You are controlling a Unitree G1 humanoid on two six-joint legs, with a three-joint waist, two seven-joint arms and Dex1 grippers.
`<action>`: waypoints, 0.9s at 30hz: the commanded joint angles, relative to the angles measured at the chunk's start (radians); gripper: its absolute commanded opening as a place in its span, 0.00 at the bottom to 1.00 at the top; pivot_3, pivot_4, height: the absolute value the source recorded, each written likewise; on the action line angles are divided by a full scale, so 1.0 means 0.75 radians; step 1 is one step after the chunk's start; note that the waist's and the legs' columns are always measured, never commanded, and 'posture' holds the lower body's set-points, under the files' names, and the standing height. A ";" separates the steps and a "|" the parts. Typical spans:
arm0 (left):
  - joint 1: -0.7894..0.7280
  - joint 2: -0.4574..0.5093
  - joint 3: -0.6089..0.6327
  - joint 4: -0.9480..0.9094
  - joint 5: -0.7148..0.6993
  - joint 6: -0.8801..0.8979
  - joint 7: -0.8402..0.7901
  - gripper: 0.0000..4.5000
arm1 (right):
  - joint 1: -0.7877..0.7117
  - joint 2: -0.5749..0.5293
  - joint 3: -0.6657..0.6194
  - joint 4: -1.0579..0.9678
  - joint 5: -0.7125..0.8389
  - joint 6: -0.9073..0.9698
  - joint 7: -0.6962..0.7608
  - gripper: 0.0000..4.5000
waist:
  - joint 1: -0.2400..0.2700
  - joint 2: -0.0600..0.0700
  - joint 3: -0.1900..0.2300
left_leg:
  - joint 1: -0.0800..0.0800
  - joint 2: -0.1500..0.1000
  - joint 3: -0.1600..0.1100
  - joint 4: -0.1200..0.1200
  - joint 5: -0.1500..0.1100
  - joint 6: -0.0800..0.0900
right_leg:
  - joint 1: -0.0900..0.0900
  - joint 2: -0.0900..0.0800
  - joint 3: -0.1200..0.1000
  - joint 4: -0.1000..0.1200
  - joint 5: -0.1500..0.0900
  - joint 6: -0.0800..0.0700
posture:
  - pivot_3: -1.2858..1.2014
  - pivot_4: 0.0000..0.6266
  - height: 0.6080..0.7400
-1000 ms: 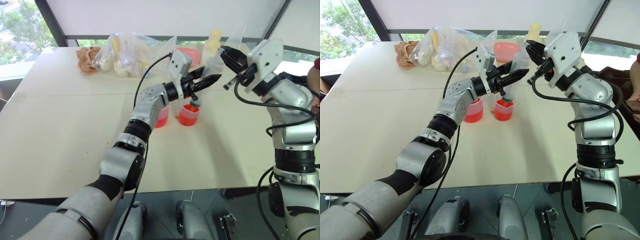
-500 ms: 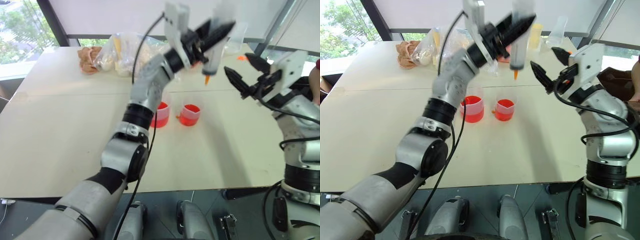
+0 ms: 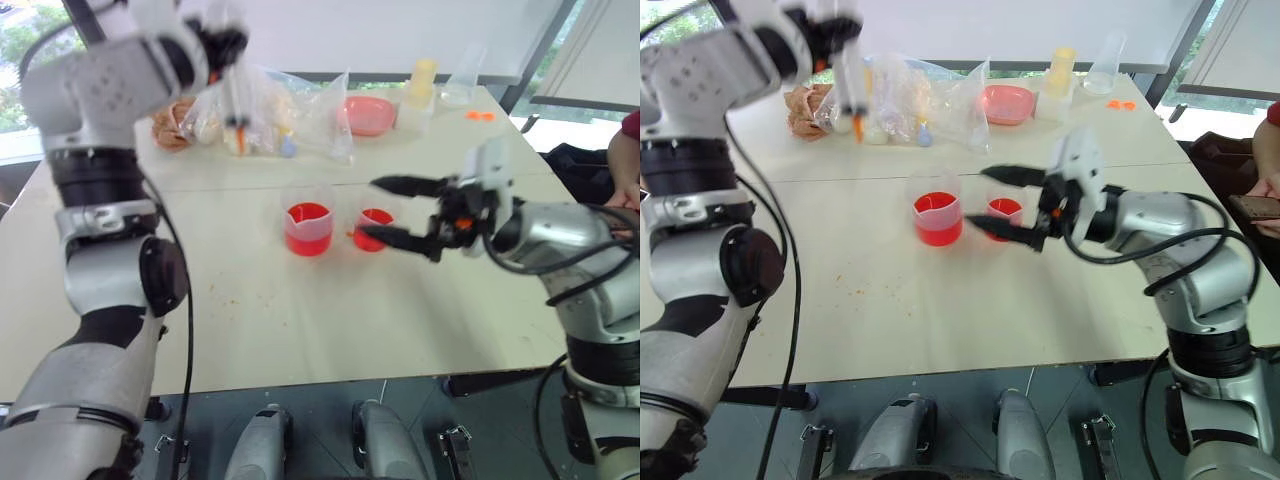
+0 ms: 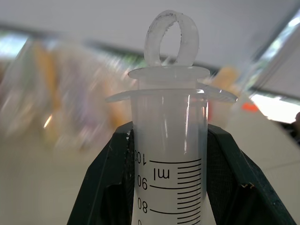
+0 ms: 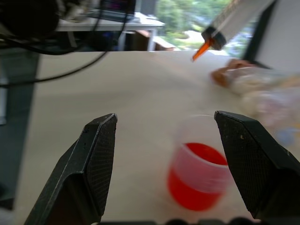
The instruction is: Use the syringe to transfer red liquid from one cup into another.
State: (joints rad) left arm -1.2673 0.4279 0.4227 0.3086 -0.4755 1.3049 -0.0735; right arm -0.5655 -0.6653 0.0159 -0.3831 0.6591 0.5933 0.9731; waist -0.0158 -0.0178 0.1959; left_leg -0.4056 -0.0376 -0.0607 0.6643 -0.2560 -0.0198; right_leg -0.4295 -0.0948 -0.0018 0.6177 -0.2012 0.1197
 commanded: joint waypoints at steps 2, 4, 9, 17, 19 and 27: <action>0.262 -0.169 0.198 -0.407 -0.001 0.400 0.247 0.32 | -0.021 0.063 0.081 0.036 -0.028 -0.059 0.054 0.77 | 0.015 -0.002 0.000 | -0.003 -0.001 -0.001 0.002 0.001 -0.002 | -0.001 -0.001 -0.001 -0.001 0.000 0.000 | 0.52 0.24 1.00; 0.390 -0.243 0.256 -0.521 0.021 0.413 0.346 0.32 | -0.021 0.090 0.098 0.048 -0.024 -0.059 0.062 0.77 | 0.013 -0.002 -0.001 | -0.003 -0.003 -0.001 0.002 0.003 -0.006 | -0.001 -0.003 0.000 -0.002 0.001 0.001 | 0.52 0.24 1.00; 0.552 -0.349 0.345 -0.643 -0.047 0.413 0.478 0.32 | 0.004 0.113 0.144 0.056 -0.062 -0.073 0.074 0.77 | 0.010 -0.004 0.001 | -0.003 -0.002 -0.002 0.001 0.003 -0.007 | -0.003 -0.003 0.000 -0.001 0.002 0.000 | 0.52 0.24 1.00; 0.621 -0.303 0.317 -0.612 -0.144 0.413 0.564 0.32 | 0.048 0.125 0.157 0.036 -0.084 -0.067 0.053 0.77 | 0.007 -0.004 0.000 | -0.002 -0.003 -0.001 -0.001 0.003 -0.007 | -0.002 -0.003 0.001 0.000 0.002 0.000 | 0.52 0.24 1.00; 0.621 -0.297 0.314 -0.599 -0.151 0.413 0.589 0.63 | 0.057 0.130 0.151 0.032 -0.088 -0.066 0.040 0.78 | 0.008 -0.004 0.000 | -0.002 -0.003 -0.001 -0.001 0.003 -0.007 | -0.002 -0.003 0.001 0.000 0.002 0.000 | 0.52 0.24 1.00; 0.603 -0.234 0.256 -0.600 -0.136 0.413 0.604 0.99 | 0.087 0.117 0.135 0.034 -0.112 -0.082 0.014 0.78 | 0.007 -0.004 0.000 | -0.002 -0.003 0.000 -0.001 0.003 -0.007 | -0.002 -0.003 0.001 0.000 0.002 0.000 | 0.52 0.24 1.00</action>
State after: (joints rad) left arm -0.7938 0.2318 0.6347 -0.1045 -0.5854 1.6060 0.3821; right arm -0.5010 -0.5716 0.1436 -0.3283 0.5723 0.5530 0.9859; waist -0.0107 -0.0208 0.1960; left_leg -0.4070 -0.0397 -0.0606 0.6638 -0.2535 -0.0254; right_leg -0.4313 -0.0967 -0.0013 0.6176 -0.1996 0.1195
